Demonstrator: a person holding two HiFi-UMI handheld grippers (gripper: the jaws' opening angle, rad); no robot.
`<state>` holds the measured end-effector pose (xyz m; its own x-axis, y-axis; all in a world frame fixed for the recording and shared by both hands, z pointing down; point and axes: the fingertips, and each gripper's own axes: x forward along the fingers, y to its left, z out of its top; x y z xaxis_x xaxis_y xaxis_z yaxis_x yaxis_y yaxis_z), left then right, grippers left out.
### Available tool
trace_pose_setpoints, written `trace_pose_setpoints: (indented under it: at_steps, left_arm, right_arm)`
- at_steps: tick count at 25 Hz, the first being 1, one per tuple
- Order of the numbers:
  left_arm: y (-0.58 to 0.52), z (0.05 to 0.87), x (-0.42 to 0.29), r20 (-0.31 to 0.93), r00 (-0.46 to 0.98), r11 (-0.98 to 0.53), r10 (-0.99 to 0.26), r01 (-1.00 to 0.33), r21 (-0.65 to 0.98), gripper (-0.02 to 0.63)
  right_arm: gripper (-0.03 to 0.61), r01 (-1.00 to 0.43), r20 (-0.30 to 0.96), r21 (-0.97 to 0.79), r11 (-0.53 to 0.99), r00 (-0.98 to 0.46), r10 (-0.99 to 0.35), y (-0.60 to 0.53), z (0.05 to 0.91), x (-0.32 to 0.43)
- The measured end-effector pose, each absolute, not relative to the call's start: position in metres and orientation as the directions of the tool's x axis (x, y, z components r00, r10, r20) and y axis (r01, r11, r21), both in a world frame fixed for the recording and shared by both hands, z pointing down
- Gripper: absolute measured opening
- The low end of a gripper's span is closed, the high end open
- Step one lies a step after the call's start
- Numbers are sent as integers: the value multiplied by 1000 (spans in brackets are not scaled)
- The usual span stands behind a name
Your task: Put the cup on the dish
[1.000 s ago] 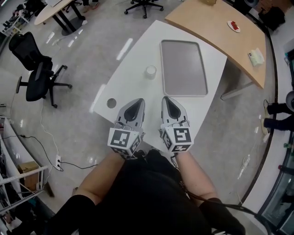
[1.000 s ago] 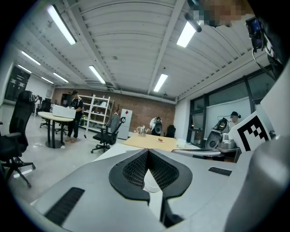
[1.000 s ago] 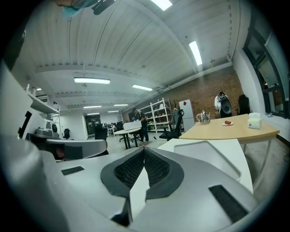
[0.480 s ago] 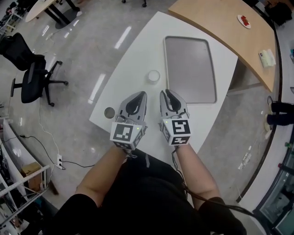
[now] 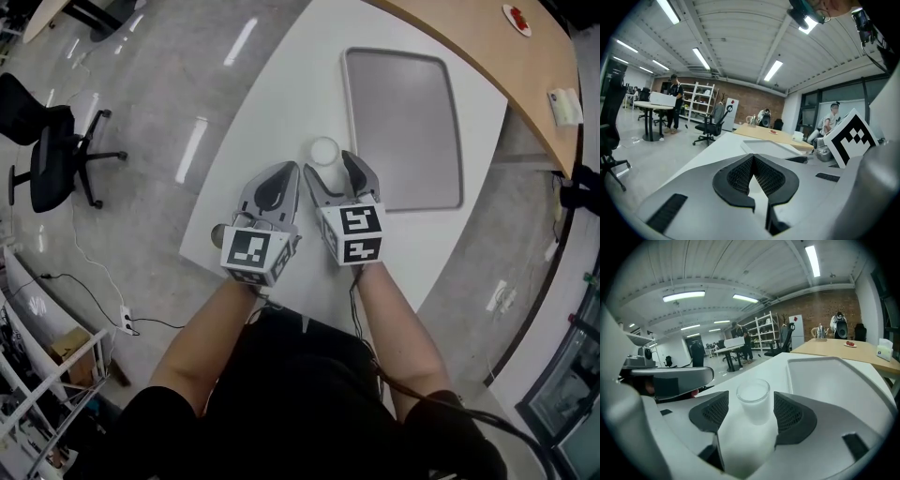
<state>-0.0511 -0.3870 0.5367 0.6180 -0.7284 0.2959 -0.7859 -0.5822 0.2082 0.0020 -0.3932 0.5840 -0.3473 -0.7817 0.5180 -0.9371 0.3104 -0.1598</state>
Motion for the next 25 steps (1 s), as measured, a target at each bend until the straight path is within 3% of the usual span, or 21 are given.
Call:
trace_pose_setpoints:
  at_steps: [13,25]
  left_arm:
    - [-410,556,-60,310,620,-577,-721,-784,227,5]
    - [-411,536,-38,288,666,-633,-688,-745,211,5]
  right_arm:
    - [249,-955,556,-70,289,-278,-783,-423,597,-6]
    - [249,-976,470,-86,200,-217,-855,-413,562,26]
